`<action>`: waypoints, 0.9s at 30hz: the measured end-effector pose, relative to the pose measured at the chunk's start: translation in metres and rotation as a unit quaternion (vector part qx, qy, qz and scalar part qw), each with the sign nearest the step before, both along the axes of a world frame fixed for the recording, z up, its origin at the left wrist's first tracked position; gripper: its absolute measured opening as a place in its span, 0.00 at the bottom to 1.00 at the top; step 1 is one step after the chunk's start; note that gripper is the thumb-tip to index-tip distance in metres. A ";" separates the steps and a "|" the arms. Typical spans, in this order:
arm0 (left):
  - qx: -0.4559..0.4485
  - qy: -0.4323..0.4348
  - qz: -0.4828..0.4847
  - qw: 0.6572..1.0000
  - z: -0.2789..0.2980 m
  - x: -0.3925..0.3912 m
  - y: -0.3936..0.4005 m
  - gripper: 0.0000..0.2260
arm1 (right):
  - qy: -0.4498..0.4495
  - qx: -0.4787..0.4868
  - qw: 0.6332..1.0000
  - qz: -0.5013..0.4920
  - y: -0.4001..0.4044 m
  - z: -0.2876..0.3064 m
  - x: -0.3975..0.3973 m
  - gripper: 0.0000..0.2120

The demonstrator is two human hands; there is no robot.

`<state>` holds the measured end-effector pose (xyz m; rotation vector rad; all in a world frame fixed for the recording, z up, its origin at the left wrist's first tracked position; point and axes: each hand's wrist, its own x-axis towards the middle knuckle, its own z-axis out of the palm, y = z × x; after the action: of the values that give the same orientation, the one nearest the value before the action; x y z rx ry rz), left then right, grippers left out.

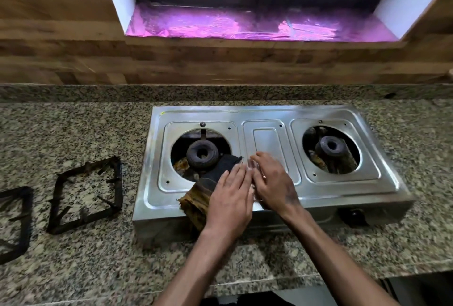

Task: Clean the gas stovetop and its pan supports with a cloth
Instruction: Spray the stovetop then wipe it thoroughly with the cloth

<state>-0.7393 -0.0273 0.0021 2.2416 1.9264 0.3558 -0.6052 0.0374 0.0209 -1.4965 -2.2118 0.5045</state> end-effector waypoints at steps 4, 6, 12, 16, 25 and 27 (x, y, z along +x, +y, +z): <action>-0.006 0.025 0.046 0.999 0.002 -0.037 -0.023 0.24 | -0.007 0.002 1.000 0.011 0.001 -0.001 0.002 0.14; -0.019 0.023 0.088 0.996 0.002 -0.061 -0.035 0.25 | -0.008 -0.009 1.000 0.019 0.000 -0.002 0.004 0.16; -0.047 0.021 0.200 0.978 0.004 -0.117 -0.029 0.27 | -0.008 -0.009 1.000 0.016 -0.001 -0.001 0.005 0.16; -0.072 0.010 0.217 0.973 0.008 -0.124 0.003 0.25 | -0.006 -0.015 1.000 0.016 -0.001 -0.004 0.005 0.16; -0.019 -0.079 0.157 0.984 0.024 -0.131 -0.030 0.26 | -0.004 -0.020 1.000 0.016 0.002 -0.008 0.006 0.17; -0.025 -0.037 0.182 0.982 0.024 -0.130 -0.035 0.27 | -0.006 -0.021 1.000 0.014 0.003 -0.009 0.006 0.17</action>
<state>-0.8693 -0.0627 0.0266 1.8099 2.2744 0.4229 -0.5991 0.0402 0.0123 -1.4948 -2.2469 0.5562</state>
